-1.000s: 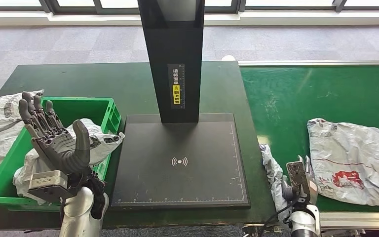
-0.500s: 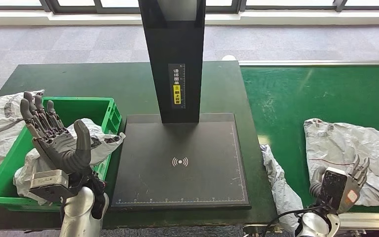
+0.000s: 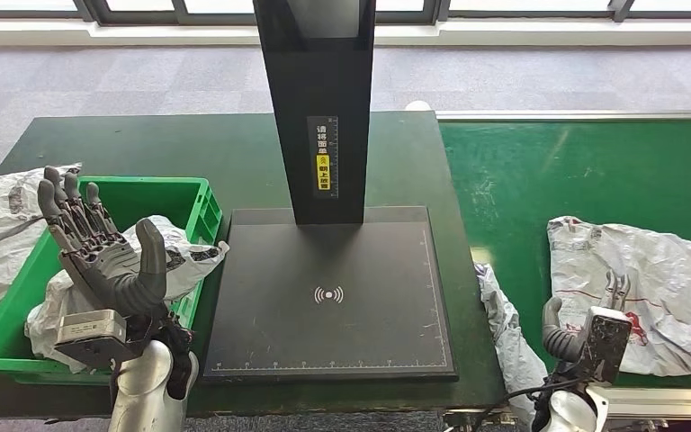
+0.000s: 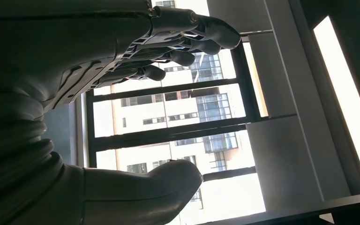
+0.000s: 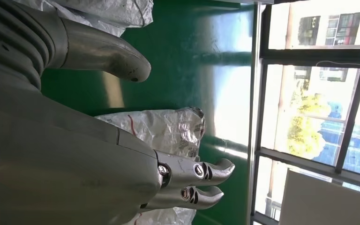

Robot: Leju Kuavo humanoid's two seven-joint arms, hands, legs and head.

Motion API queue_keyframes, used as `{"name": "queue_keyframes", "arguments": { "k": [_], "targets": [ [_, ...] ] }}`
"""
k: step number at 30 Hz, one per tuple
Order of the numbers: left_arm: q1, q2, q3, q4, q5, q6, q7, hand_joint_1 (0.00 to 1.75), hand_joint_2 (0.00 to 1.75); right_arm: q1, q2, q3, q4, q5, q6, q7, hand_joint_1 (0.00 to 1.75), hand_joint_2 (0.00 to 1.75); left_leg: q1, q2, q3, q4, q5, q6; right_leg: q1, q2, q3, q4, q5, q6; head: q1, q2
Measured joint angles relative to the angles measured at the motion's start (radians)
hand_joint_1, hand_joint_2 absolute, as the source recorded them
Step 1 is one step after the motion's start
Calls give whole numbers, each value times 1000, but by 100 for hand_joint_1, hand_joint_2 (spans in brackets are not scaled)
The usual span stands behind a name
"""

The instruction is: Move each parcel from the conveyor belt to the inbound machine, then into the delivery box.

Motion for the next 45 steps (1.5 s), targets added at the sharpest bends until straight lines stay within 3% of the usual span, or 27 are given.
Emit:
{"name": "queue_keyframes", "arguments": {
  "k": [3,11,24,25,28,29,35,45],
  "targets": [
    [0,0,0,0,0,-3,0,0,175,0,0,0,4,-2,46,14,0,175,0,0,0,0,0,0,0,0,0,0,0,0,0,0],
    [-2,0,0,8,-5,-22,-3,0,175,-15,-1,0,155,-56,340,3,0,175,0,0,0,0,0,0,0,0,0,0,0,0,0,0],
    [-6,0,0,26,-8,-37,-1,0,175,-101,-42,0,364,-44,341,-4,0,175,0,0,0,0,0,0,0,0,-1,0,0,0,0,0],
    [-7,0,0,28,-8,-37,-1,0,175,-107,-48,0,378,-38,331,-5,24,175,0,0,0,0,0,0,0,0,-1,0,0,0,0,0],
    [-8,0,0,34,-8,-38,0,0,175,-123,-65,0,420,-12,279,-7,154,175,0,0,0,0,0,0,0,0,-1,0,0,0,0,0],
    [-8,0,0,36,-9,-38,0,0,175,-127,-70,0,433,-5,259,-8,175,175,0,0,0,0,0,0,0,0,-1,0,0,0,0,0],
    [-8,0,0,44,-9,-38,-1,0,175,-146,-90,-5,487,24,175,-1,175,175,0,0,0,0,0,0,0,0,-1,0,0,0,0,0],
    [-7,0,0,44,-9,-34,-5,0,175,-181,-106,-16,557,65,156,15,175,175,0,0,0,0,0,0,0,0,-1,0,0,0,0,0]
  ]
}}
